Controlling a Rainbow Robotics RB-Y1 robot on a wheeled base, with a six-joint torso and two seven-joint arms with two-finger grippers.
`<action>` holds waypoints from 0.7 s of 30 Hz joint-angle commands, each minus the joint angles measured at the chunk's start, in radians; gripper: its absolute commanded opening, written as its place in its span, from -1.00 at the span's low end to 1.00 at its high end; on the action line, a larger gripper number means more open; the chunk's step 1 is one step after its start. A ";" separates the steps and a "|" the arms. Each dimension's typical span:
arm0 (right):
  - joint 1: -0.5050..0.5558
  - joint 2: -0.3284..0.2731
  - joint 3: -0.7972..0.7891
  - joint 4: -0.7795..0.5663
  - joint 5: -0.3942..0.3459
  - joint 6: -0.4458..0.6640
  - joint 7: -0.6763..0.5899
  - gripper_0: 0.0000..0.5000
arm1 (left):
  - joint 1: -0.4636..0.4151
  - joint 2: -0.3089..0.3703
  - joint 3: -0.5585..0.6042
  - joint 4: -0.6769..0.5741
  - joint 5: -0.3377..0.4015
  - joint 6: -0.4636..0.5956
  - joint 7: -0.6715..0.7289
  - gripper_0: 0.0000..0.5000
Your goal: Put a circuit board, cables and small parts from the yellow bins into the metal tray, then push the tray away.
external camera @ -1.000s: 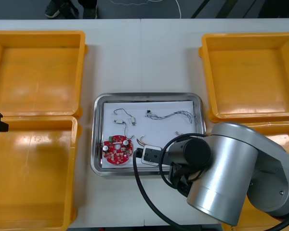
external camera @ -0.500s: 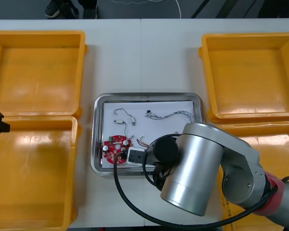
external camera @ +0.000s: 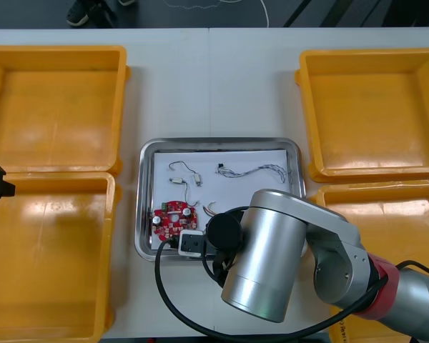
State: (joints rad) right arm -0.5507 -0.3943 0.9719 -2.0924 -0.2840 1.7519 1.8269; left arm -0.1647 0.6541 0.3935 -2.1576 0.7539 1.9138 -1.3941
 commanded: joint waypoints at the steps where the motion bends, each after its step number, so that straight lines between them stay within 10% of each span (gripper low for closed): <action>1: -0.029 0.035 0.027 0.006 0.000 -0.014 0.041 1.00 | 0.020 0.042 -0.007 -0.031 0.009 0.006 0.004 1.00; 21: -0.035 0.049 0.059 0.074 0.023 -0.054 0.058 1.00 | 0.020 0.042 -0.007 -0.031 0.009 0.006 0.004 1.00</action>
State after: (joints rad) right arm -0.5525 -0.3740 1.0147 -2.0200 -0.2698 1.7082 1.8497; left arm -0.1647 0.6541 0.3935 -2.1576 0.7541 1.9138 -1.3941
